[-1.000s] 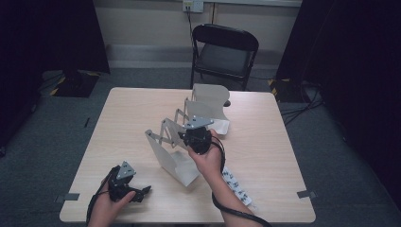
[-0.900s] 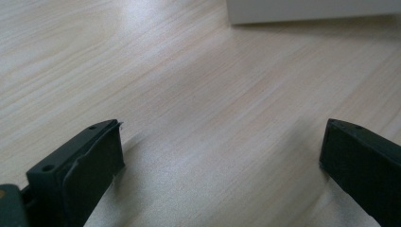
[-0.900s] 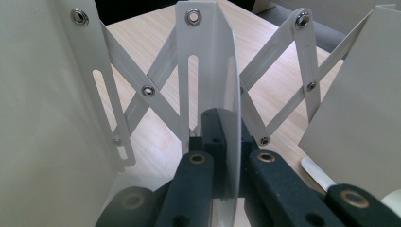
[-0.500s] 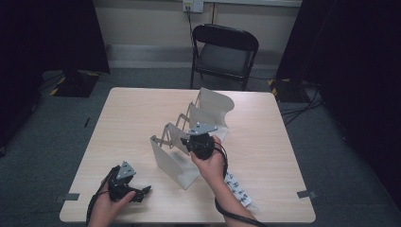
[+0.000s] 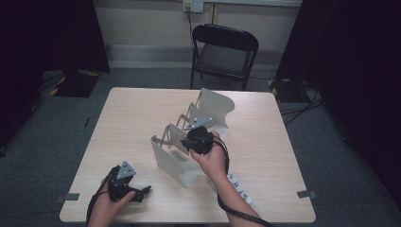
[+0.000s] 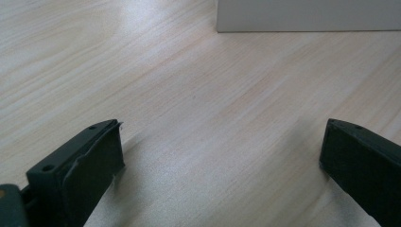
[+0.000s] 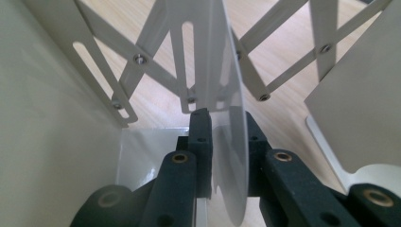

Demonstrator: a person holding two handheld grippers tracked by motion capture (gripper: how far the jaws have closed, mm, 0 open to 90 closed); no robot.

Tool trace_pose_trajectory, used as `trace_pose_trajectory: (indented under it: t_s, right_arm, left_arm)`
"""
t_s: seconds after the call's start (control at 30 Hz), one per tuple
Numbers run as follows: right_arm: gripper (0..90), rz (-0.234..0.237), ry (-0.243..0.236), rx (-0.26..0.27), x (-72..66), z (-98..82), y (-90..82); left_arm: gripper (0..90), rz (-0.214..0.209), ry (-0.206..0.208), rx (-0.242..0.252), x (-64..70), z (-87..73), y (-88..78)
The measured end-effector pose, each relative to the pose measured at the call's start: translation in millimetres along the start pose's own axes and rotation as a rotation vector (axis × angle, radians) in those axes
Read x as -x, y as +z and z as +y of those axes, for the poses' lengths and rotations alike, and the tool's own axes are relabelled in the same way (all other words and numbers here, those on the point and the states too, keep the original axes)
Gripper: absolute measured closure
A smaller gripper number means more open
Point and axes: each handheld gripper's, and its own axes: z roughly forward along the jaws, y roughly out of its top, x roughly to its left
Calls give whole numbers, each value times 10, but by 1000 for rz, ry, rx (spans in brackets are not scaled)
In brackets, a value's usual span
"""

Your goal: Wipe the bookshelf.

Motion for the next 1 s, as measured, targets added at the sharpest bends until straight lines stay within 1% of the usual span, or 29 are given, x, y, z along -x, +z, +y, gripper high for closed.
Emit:
trace_pose_trajectory:
  t_s: [0.07,0.17,0.2,0.23,0.27,0.33,0.4,0.5,0.6,0.63,0.73,0.8,0.93,1.0]
  right_arm:
    - [763,2,2,-11,4,40,-13]
    - [751,1,0,-21,10,70,-13]
    - [745,4,14,-33,17,94,-5]
    - [745,4,14,-33,17,94,-5]
    - [726,25,22,-45,18,106,20]
    - [700,29,34,-53,16,112,42]
    - [686,26,26,-57,13,128,60]
    - [683,21,11,-80,11,159,82]
    - [619,24,16,-86,16,199,101]
    - [611,22,16,-93,11,213,110]
    - [612,21,8,-94,0,243,134]
    - [625,30,11,-109,-19,279,174]
    - [671,27,16,-134,-42,329,230]
    - [689,16,12,-145,-43,346,258]
  left_arm:
    - [0,0,0,0,0,0,0]
    - [0,1,0,0,0,0,0]
    - [0,0,0,0,0,0,0]
    - [0,0,0,0,0,0,0]
    - [0,0,1,-1,0,0,-1]
    - [0,1,0,-1,0,0,-1]
    - [0,1,0,-1,0,0,-1]
    - [0,2,1,-1,-1,0,-1]
    - [0,2,-3,3,2,0,1]
    - [0,2,-3,4,2,0,1]
    - [0,1,-5,4,3,0,2]
    - [0,1,-5,4,3,0,2]
    - [0,2,-5,4,3,0,2]
    - [0,1,-4,4,2,0,1]
